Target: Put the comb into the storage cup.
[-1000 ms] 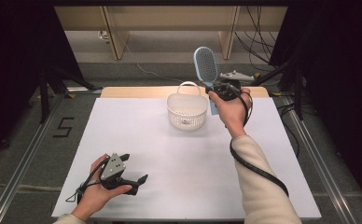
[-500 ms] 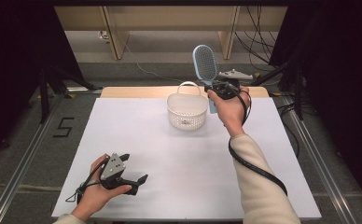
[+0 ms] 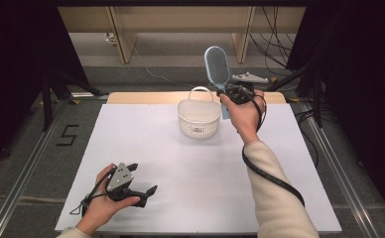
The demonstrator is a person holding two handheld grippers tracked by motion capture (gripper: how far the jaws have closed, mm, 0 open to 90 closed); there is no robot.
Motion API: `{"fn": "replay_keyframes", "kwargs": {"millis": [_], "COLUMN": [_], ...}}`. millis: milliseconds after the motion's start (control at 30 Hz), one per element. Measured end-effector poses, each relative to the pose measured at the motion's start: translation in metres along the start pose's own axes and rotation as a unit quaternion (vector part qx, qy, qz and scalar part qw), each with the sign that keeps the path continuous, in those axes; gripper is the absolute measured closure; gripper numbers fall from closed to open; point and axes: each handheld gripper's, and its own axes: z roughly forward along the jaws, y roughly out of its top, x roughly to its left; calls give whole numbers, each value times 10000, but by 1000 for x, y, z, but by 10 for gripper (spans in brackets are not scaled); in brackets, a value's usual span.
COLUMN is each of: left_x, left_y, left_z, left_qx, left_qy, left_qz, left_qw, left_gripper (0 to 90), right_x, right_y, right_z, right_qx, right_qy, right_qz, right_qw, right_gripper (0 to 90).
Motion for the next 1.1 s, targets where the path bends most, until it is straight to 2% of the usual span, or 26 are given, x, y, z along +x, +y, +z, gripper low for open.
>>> {"fn": "replay_keyframes", "kwargs": {"millis": [1100], "left_x": [0], "left_y": [0], "left_z": [0], "left_qx": [-1], "left_qy": [-17], "left_qz": [4], "left_qw": [10000], "left_gripper": [7], "right_x": [5], "right_y": [8], "right_z": [10], "right_qx": [-64], "right_qy": [33], "right_qz": [2], "right_qw": [10000], "right_gripper": [707]}}
